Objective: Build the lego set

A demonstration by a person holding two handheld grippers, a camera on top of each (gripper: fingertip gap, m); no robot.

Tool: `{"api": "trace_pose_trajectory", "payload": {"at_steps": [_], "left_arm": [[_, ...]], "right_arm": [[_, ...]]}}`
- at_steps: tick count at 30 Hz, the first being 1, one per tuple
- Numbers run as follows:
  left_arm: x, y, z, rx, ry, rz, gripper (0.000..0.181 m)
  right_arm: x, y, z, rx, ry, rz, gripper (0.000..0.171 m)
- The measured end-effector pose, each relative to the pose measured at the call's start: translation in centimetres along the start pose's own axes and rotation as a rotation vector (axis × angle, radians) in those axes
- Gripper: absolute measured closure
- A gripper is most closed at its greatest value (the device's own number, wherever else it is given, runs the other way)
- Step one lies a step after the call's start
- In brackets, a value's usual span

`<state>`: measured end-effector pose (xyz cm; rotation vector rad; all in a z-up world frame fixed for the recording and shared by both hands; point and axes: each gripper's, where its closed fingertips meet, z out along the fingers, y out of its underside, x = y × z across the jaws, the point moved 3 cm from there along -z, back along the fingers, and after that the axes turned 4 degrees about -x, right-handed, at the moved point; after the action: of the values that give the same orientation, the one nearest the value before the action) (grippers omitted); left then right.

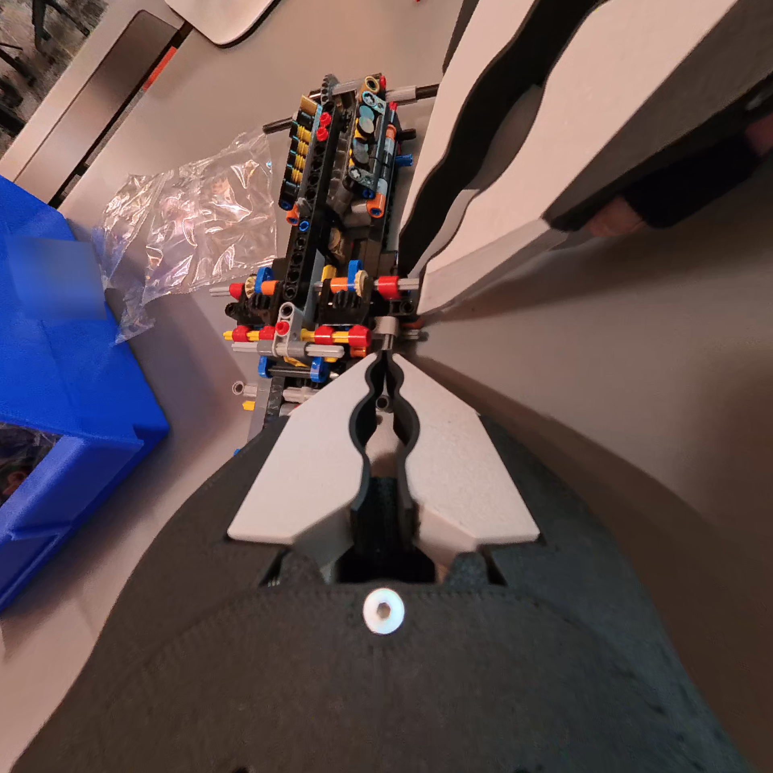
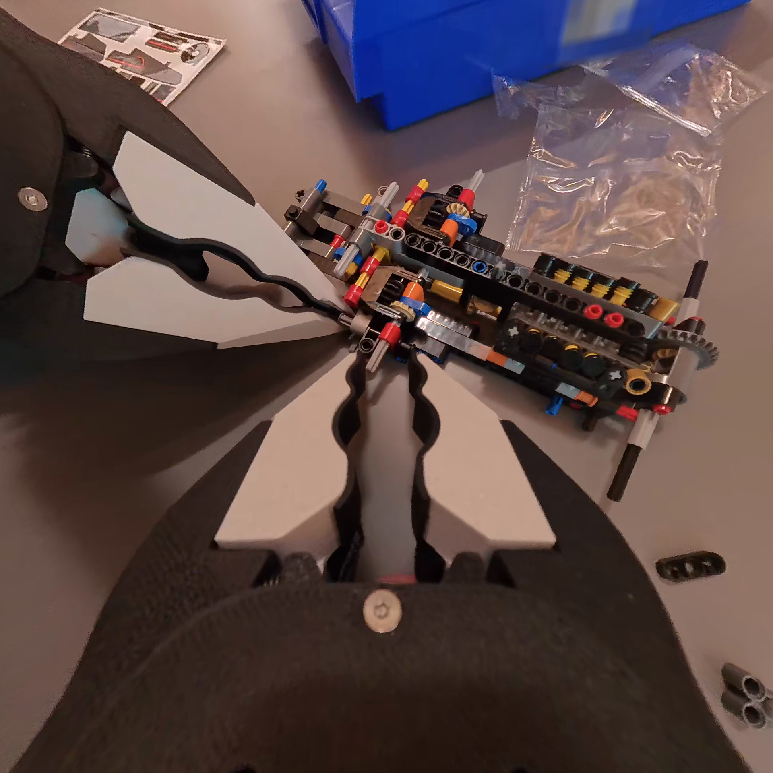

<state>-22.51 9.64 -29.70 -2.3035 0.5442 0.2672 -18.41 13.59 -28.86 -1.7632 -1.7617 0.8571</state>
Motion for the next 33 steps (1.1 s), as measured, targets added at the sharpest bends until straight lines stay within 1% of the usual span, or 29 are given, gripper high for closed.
{"api": "trace_pose_trajectory", "payload": {"at_steps": [6, 10, 13, 14, 16, 18, 21, 23, 25, 28, 30, 33], "left_arm": [[0.7, -0.3, 0.0, -0.013, -0.004, -0.023, 0.181], [1.4, -0.6, -0.2, -0.002, 0.031, -0.055, 0.181], [1.5, -1.0, -0.9, 0.037, 0.082, -0.104, 0.16], [1.3, -1.0, -1.2, 0.039, 0.085, -0.097, 0.156], [1.3, -1.2, -2.4, 0.079, 0.147, -0.108, 0.154], [0.2, -1.2, -3.6, 0.117, 0.164, -0.128, 0.149], [-3.4, 0.0, -3.8, 0.112, 0.097, -0.169, 0.141], [-4.9, 0.4, -3.4, 0.099, 0.096, -0.179, 0.139], [-5.2, 1.1, -2.4, 0.048, 0.136, -0.175, 0.136], [-4.5, 1.9, -1.2, 0.0, 0.21, -0.166, 0.138], [-4.1, 1.9, -1.1, 0.013, 0.247, -0.172, 0.147], [-3.7, 1.8, -1.2, 0.032, 0.259, -0.171, 0.148]], "right_arm": [[0.2, 0.3, -0.3, -0.005, -0.008, -0.029, 0.153], [0.3, 0.9, -0.9, -0.009, -0.029, -0.048, 0.152], [0.5, 1.3, -1.1, -0.024, -0.005, -0.05, 0.15], [0.4, 1.3, -1.2, -0.02, -0.008, -0.044, 0.149], [0.4, 1.2, -1.6, -0.007, -0.003, -0.037, 0.146], [0.4, 1.0, -2.2, 0.012, -0.002, -0.012, 0.138], [0.1, 1.3, -2.5, 0.01, 0.017, 0.023, 0.122], [-0.4, 1.4, -2.3, 0.01, 0.017, 0.043, 0.121], [-0.5, 1.2, -2.1, 0.013, 0.037, 0.066, 0.12], [-0.5, 0.9, -1.7, 0.015, 0.079, 0.084, 0.121], [-0.8, 0.9, -1.3, -0.003, 0.102, 0.076, 0.12], [-0.9, 0.8, -0.9, -0.012, 0.15, 0.067, 0.122]]}}
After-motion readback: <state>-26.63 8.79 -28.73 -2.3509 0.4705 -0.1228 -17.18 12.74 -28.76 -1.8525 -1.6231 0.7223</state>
